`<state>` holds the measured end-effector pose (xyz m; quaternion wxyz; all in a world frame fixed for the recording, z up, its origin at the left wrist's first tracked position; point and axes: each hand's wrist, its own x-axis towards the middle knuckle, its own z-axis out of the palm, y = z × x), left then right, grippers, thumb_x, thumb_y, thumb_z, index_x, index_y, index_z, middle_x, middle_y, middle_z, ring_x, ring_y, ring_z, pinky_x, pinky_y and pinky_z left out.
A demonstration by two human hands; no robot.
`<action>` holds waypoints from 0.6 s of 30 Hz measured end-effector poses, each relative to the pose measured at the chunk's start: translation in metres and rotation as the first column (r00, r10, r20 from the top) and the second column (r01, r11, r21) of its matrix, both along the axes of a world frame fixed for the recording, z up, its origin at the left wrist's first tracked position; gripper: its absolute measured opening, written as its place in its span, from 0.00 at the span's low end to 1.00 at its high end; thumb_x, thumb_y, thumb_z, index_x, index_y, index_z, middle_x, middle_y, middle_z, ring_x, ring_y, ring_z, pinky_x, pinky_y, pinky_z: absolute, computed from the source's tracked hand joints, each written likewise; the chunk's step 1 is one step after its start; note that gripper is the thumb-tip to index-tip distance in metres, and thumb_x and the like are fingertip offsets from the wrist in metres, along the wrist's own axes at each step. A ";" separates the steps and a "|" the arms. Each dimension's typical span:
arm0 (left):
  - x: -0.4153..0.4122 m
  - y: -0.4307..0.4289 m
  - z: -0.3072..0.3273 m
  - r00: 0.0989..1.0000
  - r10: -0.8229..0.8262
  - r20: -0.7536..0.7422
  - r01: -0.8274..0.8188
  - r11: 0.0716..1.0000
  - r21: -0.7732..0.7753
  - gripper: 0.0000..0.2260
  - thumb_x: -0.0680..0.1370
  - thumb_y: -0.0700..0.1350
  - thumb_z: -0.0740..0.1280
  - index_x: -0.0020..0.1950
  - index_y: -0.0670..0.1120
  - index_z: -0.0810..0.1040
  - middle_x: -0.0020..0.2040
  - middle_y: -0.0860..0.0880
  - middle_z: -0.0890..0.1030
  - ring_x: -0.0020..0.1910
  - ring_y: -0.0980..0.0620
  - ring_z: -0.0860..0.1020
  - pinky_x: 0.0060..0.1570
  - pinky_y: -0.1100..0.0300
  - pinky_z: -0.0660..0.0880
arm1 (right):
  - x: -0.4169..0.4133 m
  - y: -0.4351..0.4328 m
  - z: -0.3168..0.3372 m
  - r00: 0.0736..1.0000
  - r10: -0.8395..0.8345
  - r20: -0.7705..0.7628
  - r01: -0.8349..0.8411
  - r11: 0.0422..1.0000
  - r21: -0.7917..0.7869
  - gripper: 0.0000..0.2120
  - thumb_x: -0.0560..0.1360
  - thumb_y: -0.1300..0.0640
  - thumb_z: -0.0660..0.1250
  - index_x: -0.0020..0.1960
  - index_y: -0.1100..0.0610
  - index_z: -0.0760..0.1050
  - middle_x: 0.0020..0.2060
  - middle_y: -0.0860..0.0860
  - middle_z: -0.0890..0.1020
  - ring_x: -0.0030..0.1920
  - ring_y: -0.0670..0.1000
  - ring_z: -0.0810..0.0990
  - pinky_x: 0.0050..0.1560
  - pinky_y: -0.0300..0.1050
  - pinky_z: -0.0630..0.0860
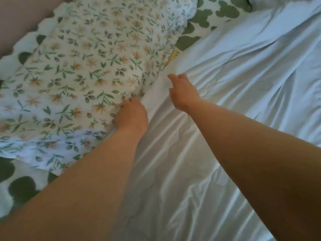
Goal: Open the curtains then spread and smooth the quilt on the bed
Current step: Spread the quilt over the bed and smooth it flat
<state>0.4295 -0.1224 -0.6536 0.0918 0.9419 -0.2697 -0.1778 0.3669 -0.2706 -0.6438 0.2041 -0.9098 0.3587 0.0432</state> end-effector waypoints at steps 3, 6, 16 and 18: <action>0.006 0.000 -0.007 0.999 -0.038 0.023 0.037 0.999 0.025 0.15 0.82 0.51 0.54 0.59 0.41 0.71 0.57 0.40 0.75 0.53 0.40 0.76 0.45 0.51 0.69 | 0.036 -0.023 0.000 0.988 0.111 -0.107 -0.120 0.990 -0.076 0.31 0.77 0.68 0.55 0.77 0.51 0.53 0.76 0.55 0.53 0.65 0.62 0.71 0.62 0.55 0.70; 0.008 0.005 -0.014 0.993 -0.092 0.077 0.094 0.995 -0.031 0.12 0.82 0.50 0.54 0.58 0.43 0.69 0.53 0.42 0.76 0.50 0.41 0.75 0.42 0.53 0.65 | 0.059 -0.044 -0.009 0.931 0.220 -0.292 -0.266 0.955 -0.129 0.33 0.77 0.67 0.56 0.77 0.50 0.50 0.77 0.57 0.47 0.73 0.60 0.63 0.62 0.56 0.70; 0.008 0.009 -0.002 0.991 0.032 0.129 0.010 0.948 -0.318 0.10 0.82 0.47 0.54 0.60 0.43 0.67 0.43 0.47 0.75 0.38 0.45 0.76 0.35 0.54 0.67 | 0.092 -0.046 -0.003 0.987 -0.087 0.138 0.114 0.973 -0.200 0.11 0.76 0.63 0.59 0.57 0.63 0.74 0.67 0.60 0.63 0.55 0.59 0.74 0.58 0.49 0.70; 0.022 0.014 0.006 0.984 0.155 0.090 -0.104 0.901 -0.422 0.07 0.82 0.45 0.55 0.55 0.43 0.66 0.33 0.52 0.68 0.29 0.50 0.69 0.34 0.55 0.62 | 0.126 -0.035 0.012 0.945 0.034 0.326 0.032 0.980 -0.196 0.07 0.76 0.61 0.61 0.51 0.62 0.73 0.64 0.59 0.65 0.48 0.54 0.73 0.50 0.43 0.69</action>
